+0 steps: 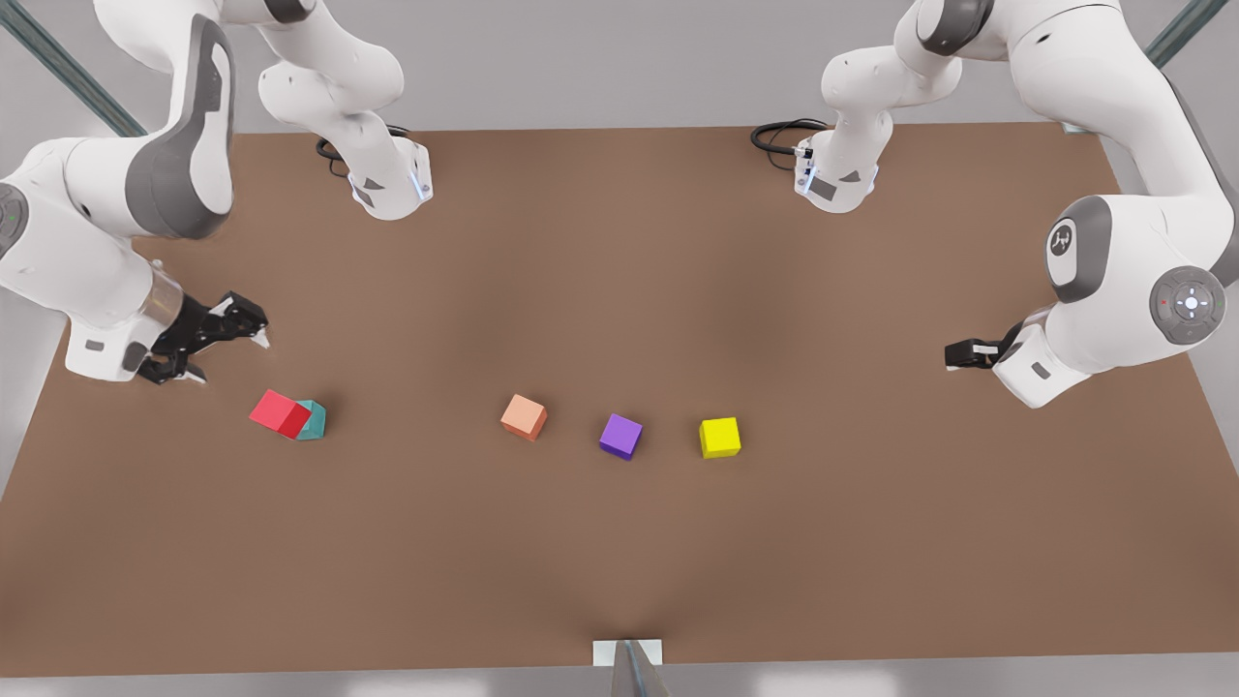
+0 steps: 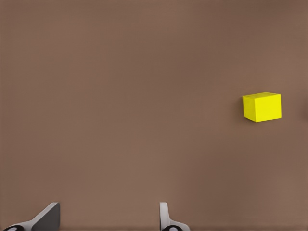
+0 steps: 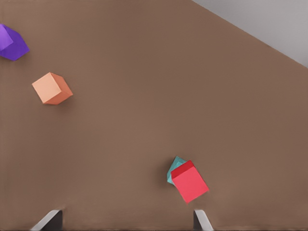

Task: Pick up red wooden cube and pass to hand red wooden cube and place in blue wooden cube

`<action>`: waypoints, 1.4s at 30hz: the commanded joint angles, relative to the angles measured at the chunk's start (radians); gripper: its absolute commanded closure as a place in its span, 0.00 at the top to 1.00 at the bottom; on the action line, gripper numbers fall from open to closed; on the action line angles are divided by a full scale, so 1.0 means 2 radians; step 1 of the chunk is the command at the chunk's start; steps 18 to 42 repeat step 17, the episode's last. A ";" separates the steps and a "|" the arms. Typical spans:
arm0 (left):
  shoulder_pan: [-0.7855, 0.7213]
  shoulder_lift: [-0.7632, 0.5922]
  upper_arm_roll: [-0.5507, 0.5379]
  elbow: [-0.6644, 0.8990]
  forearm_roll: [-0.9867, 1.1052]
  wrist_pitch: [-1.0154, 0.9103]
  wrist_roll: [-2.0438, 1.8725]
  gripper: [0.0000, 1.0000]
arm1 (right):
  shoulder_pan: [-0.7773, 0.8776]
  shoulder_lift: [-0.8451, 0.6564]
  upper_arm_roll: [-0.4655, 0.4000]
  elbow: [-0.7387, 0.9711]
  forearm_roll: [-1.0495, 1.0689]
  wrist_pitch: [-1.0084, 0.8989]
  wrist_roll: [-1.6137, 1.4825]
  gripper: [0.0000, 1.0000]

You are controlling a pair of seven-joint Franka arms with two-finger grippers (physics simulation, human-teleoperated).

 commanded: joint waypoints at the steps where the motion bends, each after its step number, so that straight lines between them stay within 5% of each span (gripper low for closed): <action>1: 0.000 -0.001 0.000 0.000 0.000 0.000 0.001 1.00 | -0.001 -0.024 0.000 -0.007 -0.013 -0.103 0.266 1.00; 10: 0.000 -0.001 0.000 0.000 0.000 -0.001 0.001 1.00 | 0.004 -0.015 0.005 0.007 -0.023 -0.110 0.261 1.00; 11: 0.000 -0.001 0.000 0.000 0.000 -0.001 0.001 1.00 | -0.038 -0.013 0.048 0.007 -0.028 -0.108 0.261 1.00; 12: 0.000 -0.001 0.000 0.000 0.000 -0.001 0.001 1.00 | -0.143 -0.015 0.168 0.005 -0.039 -0.106 0.263 1.00; 42: -0.001 -0.001 -0.001 0.000 0.000 -0.001 0.001 1.00 | -0.124 -0.021 0.148 0.005 -0.045 -0.108 0.258 1.00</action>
